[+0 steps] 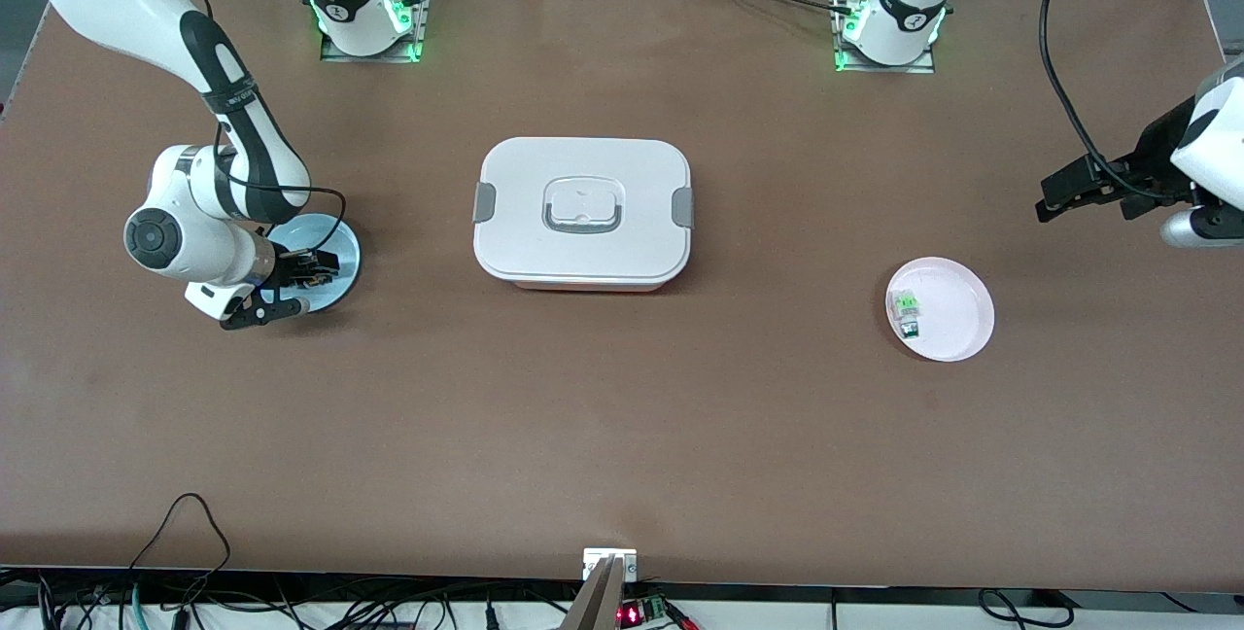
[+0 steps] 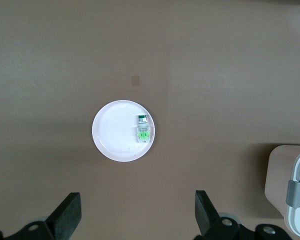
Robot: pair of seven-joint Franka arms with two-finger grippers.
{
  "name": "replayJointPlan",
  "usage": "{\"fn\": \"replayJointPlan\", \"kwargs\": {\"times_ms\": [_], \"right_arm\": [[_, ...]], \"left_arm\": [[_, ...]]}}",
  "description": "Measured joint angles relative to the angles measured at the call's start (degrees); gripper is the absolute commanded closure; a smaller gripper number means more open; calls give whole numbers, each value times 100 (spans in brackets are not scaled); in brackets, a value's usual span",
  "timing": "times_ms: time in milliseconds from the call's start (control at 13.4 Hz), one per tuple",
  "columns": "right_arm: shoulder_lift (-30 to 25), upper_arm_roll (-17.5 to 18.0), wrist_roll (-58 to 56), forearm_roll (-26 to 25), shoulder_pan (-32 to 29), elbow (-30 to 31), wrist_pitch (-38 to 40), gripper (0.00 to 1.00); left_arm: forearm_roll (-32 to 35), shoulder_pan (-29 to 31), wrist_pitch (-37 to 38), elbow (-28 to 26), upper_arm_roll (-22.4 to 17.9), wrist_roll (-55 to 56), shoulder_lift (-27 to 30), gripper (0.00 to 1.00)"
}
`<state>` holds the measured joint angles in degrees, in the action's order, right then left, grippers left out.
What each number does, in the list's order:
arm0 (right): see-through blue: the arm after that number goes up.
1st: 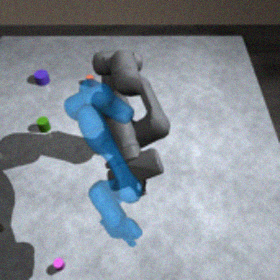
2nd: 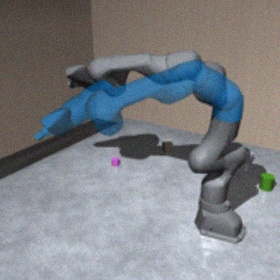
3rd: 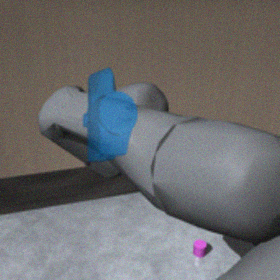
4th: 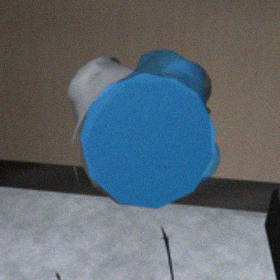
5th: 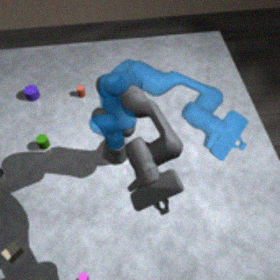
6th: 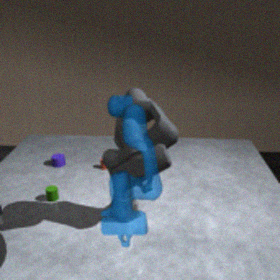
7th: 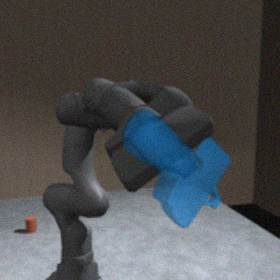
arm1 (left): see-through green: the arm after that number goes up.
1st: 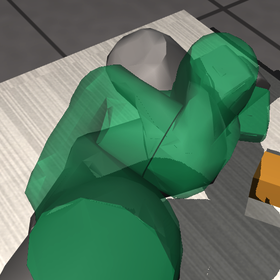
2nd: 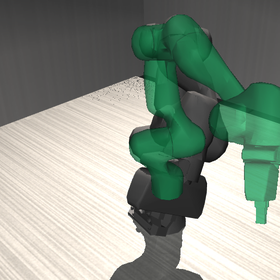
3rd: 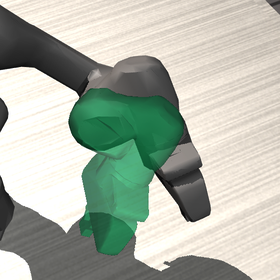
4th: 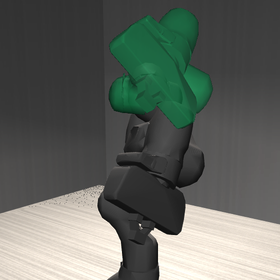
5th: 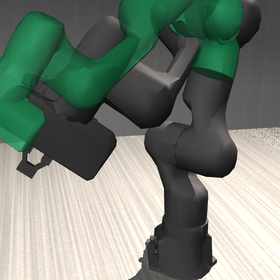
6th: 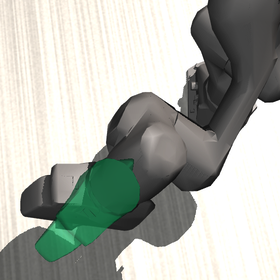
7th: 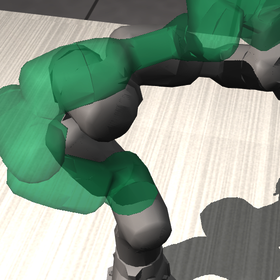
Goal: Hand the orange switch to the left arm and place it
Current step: 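Grasp the orange switch with the right gripper while the left gripper advances, then carry the orange switch over the white box toward the left gripper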
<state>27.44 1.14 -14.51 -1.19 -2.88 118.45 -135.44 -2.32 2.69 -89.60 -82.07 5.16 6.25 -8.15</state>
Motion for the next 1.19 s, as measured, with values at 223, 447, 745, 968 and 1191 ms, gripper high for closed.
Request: {"fn": "replayJointPlan", "kwargs": {"times_ms": [223, 447, 745, 968, 1191], "right_arm": [[-17, 0, -126, 0, 0, -1, 0, 98], [-21, 0, -397, 0, 0, -4, -3, 100], [-280, 70, -701, 0, 2, -98, -46, 100], [-700, 412, -717, 3, 4, -116, -43, 100], [-1100, 1038, -717, 46, 19, -155, -45, 100]], "left_arm": [[-1, 7, 1, -9, -1, 0, -84, 0], [-43, 8, 29, -30, 1, 0, -130, 0], [-917, 119, 617, -105, -22, -263, -190, 0], [-2746, 789, 1471, -468, -76, -1103, -341, 0], [-4449, 1121, 1549, -1071, -90, -1655, -585, 0]]}}
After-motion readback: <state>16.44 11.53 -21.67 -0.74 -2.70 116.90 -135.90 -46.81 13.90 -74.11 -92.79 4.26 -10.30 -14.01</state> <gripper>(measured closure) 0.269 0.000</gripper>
